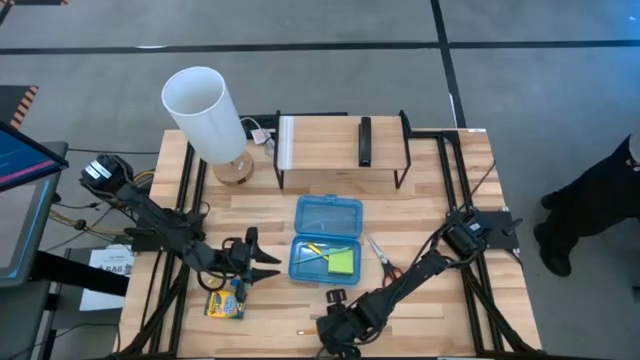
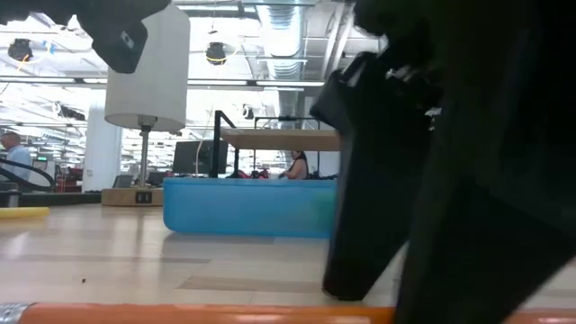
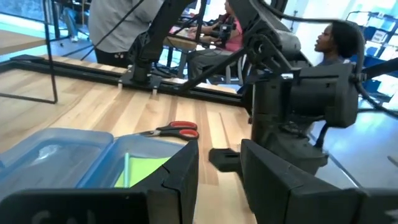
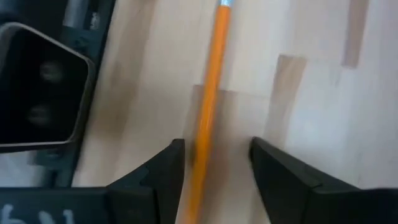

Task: Pack school essentials
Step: Put the orange pencil into the blue supply box

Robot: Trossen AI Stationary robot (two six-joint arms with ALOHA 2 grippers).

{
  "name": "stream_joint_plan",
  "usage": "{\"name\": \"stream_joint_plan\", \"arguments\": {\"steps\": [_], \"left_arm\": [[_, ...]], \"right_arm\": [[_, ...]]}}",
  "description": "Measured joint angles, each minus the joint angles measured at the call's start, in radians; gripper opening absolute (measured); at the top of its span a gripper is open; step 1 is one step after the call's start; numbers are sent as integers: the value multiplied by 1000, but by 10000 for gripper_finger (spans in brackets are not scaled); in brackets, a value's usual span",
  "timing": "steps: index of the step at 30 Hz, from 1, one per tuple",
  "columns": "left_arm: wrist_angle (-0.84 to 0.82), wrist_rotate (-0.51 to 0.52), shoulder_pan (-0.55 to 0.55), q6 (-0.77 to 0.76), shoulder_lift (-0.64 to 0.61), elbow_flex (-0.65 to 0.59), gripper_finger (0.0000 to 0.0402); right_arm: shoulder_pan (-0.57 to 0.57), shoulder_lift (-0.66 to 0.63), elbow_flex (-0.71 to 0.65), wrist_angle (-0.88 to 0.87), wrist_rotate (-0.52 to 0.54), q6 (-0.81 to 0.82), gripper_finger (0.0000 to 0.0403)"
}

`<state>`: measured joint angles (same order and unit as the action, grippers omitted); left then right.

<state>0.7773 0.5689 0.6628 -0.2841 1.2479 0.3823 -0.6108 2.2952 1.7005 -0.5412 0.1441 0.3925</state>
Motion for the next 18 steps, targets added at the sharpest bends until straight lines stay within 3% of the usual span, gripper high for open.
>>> {"name": "stream_joint_plan", "arguments": {"steps": [7, 18], "left_arm": [[-2, -7, 0, 10, 0, 3, 108], [-10, -7, -3, 28, 0, 3, 108]], "right_arm": [[27, 3, -2, -34, -12, -1, 171], [76, 7, -2, -83, -39, -15, 17]]}}
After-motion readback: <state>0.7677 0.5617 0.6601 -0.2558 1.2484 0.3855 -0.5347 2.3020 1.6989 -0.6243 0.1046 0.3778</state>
